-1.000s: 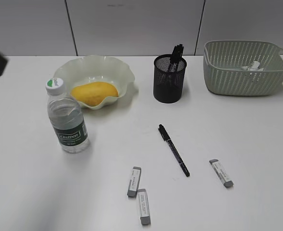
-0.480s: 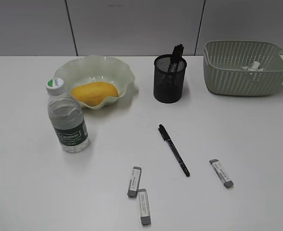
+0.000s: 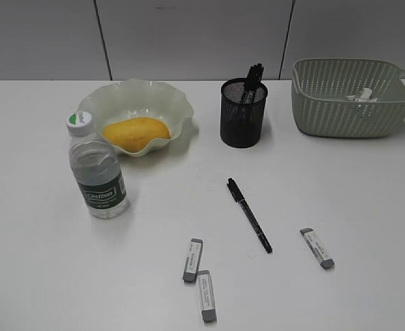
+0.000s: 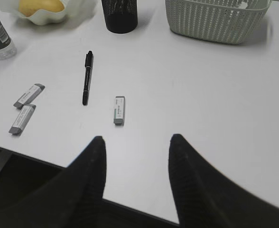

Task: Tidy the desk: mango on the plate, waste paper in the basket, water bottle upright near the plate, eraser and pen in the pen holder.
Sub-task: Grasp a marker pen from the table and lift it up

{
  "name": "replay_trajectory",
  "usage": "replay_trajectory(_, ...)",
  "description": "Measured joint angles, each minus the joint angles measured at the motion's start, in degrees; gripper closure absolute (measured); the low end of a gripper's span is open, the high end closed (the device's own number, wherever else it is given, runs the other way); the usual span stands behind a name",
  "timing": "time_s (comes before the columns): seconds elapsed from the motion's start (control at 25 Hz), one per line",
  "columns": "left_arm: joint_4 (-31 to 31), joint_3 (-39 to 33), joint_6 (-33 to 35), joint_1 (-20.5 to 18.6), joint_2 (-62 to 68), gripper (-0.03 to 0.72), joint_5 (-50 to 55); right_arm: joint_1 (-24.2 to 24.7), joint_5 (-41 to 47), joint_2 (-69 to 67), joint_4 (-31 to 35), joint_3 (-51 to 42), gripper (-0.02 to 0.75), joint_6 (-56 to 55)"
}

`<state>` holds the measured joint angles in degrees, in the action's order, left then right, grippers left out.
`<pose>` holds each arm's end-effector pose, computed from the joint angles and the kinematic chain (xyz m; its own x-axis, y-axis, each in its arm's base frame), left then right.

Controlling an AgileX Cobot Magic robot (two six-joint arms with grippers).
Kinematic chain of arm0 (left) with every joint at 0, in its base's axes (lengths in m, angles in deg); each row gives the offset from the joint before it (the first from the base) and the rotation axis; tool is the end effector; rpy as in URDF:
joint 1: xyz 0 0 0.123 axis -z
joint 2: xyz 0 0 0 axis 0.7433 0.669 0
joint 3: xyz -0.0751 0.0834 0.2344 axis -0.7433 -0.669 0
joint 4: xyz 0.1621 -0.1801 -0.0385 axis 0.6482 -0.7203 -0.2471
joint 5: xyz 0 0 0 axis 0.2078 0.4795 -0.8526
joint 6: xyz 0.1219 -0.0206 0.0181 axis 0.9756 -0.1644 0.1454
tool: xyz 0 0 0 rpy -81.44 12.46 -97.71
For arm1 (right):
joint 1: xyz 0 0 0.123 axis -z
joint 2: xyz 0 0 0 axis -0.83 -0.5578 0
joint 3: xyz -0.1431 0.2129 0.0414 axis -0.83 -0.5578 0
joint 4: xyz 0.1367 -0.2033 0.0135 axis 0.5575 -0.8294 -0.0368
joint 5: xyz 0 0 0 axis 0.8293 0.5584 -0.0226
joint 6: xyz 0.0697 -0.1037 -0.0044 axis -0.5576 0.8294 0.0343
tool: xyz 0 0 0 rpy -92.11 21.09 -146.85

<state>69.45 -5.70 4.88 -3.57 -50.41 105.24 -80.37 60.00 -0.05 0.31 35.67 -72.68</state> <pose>0.0491 -0.0274 0.2665 -0.4543 0.2235 -0.8624 0.5566 0.8271 -0.0788 0.0434 0.0176 0.2627 -0.4351 -0.1086 -0.8938 -0.3654 0.9286 0.0650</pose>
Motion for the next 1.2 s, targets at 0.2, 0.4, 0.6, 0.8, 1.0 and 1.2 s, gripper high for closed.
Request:
replay_trajectory(0.2, -0.4, 0.0, 0.1, -9.1, -0.9, 0.122, 0.0, 0.0, -3.7, -7.3, 1.9, 1.4, 0.385, 0.0)
replay_trajectory(0.4, -0.5, 0.0, 0.1, -22.7, -4.5, 0.127, -0.1, 0.0, -13.7, -33.3, 0.3, 5.3, 0.385, 0.3)
replay_trajectory(0.6, -0.7, 0.0, 0.1, -32.1, -5.8, 0.137, 0.0, -0.1, -22.3, -63.9, 4.6, 14.8, 0.385, 3.7)
replay_trajectory(0.8, -0.9, 0.0, 0.1, -33.5, -5.8, 0.137, 0.0, -2.9, -21.9, -91.1, 5.9, 29.2, 0.343, 5.1)
replay_trajectory(1.0, -0.9, 0.0, 0.1, -33.6, -5.8, 0.137, 0.0, -7.6, -19.9, -108.3, 6.4, 40.4, 0.312, 4.7)
replay_trajectory(1.2, -0.9, 0.0, 0.1, -33.6, -5.8, 0.137, 0.0, -8.7, -18.3, -118.2, 6.4, 48.2, 0.312, 4.0)
